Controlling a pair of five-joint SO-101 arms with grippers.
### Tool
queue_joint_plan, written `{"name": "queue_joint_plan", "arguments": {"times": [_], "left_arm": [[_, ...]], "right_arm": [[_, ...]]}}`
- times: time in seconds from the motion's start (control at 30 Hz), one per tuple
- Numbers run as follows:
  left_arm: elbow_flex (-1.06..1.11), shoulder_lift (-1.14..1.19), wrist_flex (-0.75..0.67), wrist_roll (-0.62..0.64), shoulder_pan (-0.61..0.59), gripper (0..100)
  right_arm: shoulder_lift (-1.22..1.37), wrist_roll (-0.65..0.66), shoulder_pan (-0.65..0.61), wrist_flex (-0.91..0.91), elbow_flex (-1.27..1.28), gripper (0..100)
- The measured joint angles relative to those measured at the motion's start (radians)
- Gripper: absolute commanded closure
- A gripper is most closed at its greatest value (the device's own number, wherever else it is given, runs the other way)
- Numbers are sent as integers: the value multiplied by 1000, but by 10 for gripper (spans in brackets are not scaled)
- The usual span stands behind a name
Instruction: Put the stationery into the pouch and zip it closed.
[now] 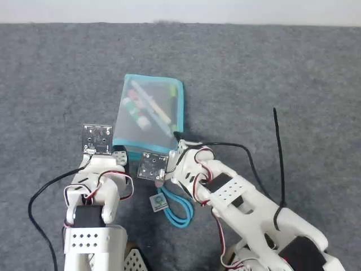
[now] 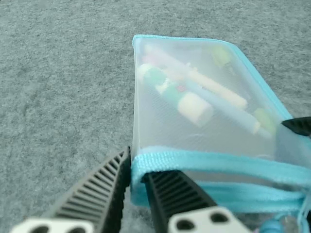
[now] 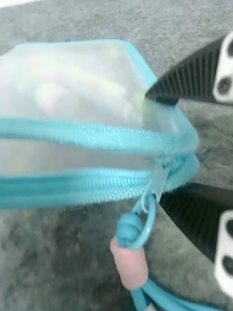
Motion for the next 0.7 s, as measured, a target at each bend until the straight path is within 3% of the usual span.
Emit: {"name": "queue_joint_plan", "arguments": {"times": [0.07,0.3,0.43,0.57,0.7], "left_arm": [[0,0,2,0,0,988],[-5,-2,2,-2,38,987],[-8,-2,5,-41,64,937],[-46,-5,44,-104,115,844],[-133,-3,132,-114,152,840]], "right_arm": [[0,0,3,-8,0,998],[-77,-40,17,46,-9,993],[-206,-66,20,233,-20,993],[-310,-212,77,473,-103,993],[-322,-301,137,571,-161,993]]}}
